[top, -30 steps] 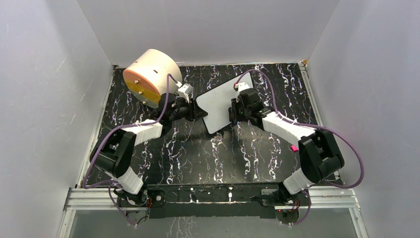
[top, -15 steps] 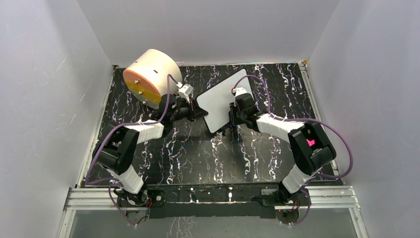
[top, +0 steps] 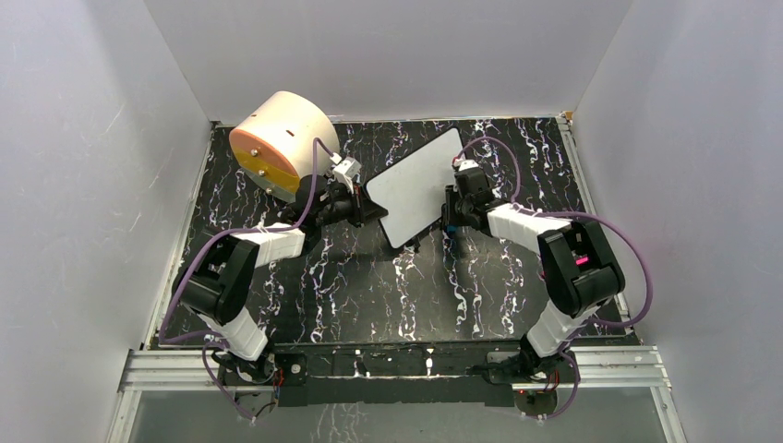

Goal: Erase the whiteboard

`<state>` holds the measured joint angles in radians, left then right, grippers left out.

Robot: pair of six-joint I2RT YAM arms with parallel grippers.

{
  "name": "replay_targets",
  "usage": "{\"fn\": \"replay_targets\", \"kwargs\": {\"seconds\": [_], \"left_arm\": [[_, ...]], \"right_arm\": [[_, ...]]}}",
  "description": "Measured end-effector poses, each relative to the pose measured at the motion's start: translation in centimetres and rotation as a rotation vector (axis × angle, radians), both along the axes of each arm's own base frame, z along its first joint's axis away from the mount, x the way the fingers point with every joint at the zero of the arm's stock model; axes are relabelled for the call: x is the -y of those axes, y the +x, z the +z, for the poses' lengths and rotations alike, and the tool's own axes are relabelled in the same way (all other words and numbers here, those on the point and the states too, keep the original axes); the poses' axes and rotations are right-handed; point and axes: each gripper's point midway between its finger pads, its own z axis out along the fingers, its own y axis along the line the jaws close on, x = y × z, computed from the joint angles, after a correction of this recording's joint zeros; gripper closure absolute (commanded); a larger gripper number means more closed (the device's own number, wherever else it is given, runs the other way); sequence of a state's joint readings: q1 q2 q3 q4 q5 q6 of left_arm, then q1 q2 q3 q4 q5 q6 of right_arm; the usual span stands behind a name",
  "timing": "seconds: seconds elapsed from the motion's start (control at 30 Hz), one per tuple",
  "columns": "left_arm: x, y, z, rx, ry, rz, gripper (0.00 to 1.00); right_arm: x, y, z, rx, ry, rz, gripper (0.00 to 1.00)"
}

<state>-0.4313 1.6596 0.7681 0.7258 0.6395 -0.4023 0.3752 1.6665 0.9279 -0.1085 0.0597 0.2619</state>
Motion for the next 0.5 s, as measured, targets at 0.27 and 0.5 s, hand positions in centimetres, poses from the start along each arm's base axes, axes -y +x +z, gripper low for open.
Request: {"fn": "replay_targets", "kwargs": {"seconds": [0.27,0.5], "left_arm": [[-0.2,0.2,-0.1,0.003,0.000,0.002,1.00],[-0.5,0.4,0.0,0.005,-0.002,0.007,1.00]], "right_arm": [[-3.0,-0.7,0.2,-0.006,-0.051,0.130,0.91],[-7.7,-3.4,0.9,0.026,-0.084,0.286,0.91]]}}
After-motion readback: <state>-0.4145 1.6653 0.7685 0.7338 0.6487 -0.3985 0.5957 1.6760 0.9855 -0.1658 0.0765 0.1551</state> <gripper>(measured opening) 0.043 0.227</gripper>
